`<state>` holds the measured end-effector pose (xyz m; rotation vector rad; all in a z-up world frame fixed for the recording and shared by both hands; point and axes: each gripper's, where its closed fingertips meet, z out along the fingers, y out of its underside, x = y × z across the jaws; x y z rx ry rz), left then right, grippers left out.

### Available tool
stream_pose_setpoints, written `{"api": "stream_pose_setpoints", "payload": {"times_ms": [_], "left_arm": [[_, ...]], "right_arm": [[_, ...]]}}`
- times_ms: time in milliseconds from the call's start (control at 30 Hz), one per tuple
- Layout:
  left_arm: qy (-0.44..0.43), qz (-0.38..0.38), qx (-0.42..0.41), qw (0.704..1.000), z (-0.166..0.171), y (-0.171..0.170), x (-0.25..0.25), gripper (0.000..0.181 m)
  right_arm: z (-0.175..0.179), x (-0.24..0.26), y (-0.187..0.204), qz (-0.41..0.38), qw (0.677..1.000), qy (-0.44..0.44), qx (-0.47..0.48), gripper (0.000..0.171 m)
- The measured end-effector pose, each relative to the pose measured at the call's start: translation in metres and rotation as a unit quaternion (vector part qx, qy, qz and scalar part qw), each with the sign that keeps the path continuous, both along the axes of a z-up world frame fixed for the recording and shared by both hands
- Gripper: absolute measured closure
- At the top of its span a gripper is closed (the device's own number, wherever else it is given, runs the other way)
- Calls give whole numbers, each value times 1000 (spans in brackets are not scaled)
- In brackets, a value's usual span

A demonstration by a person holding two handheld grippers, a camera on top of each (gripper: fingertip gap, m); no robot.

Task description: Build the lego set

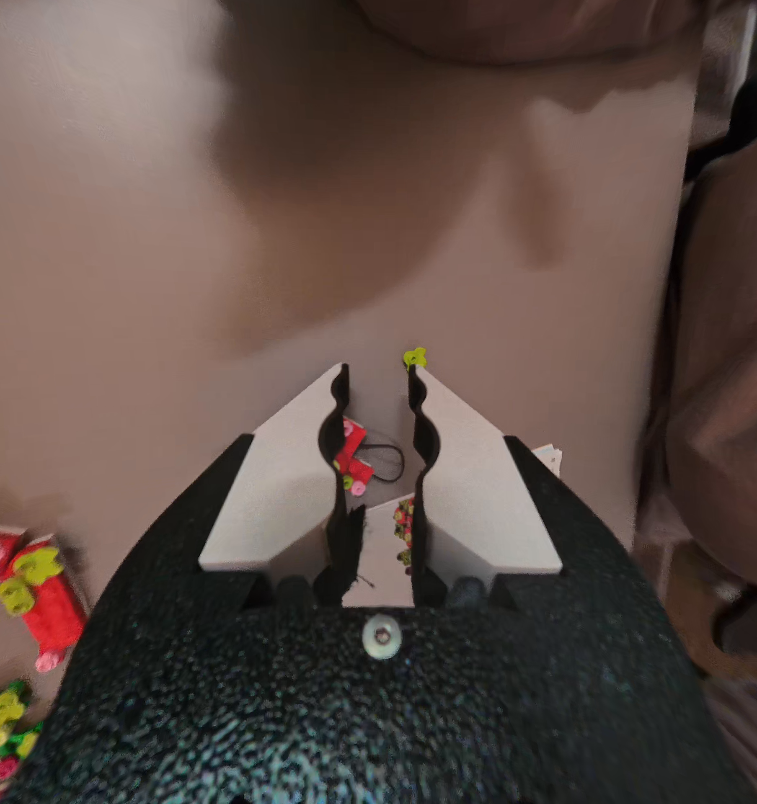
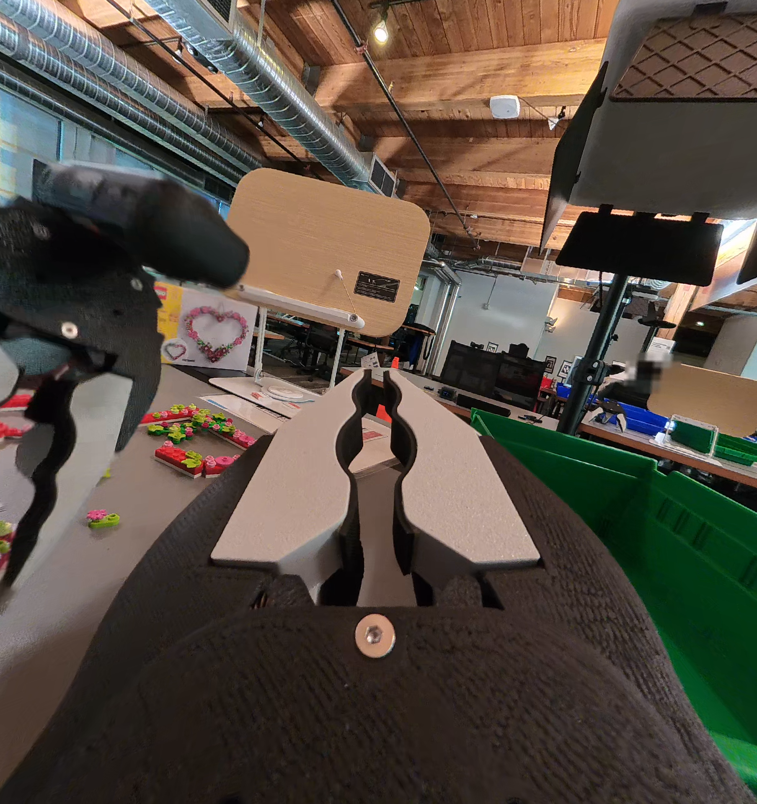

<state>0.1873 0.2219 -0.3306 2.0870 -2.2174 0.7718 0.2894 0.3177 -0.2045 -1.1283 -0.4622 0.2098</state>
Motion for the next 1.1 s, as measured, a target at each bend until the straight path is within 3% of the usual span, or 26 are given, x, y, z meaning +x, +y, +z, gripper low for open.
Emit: {"api": "stream_pose_setpoints", "payload": {"times_ms": [33, 133, 200, 267, 400, 533, 600, 733, 967, 1100], "left_arm": [[-34, 18, 14, 999, 8, 6, 0, 154], [-147, 81, 81, 983, 36, 22, -9, 149], [-221, 136, 138, 956, 58, 34, -24, 142], [-274, 197, 208, 918, 77, 48, -48, 140], [-340, 313, 353, 814, 105, 75, -107, 139], [-426, 380, 389, 723, 117, 80, -144, 135], [-467, 395, 371, 699, 119, 80, -153, 128], [-484, 410, 337, 696, 108, 84, -157, 128], [-463, 383, 317, 733, 88, 76, -140, 131], [-442, 368, 345, 742, 82, 76, -137, 134]], "right_arm": [[-1, -1, -1, 2, 1000, -2, -1, 168], [-2, -6, -2, 11, 1000, -13, -2, 168], [-4, -11, -2, 16, 1000, -23, -2, 168], [-6, -16, -2, 23, 999, -35, -3, 168], [-10, -27, -2, 31, 997, -68, -3, 168], [-12, -34, -5, 36, 995, -96, 3, 167], [-13, -37, -6, 32, 994, -108, 5, 168], [-17, -45, -9, 42, 990, -133, 5, 168], [-30, -66, -18, 93, 978, -185, 3, 167], [-58, -97, -41, 219, 942, -251, -38, 169]]}}
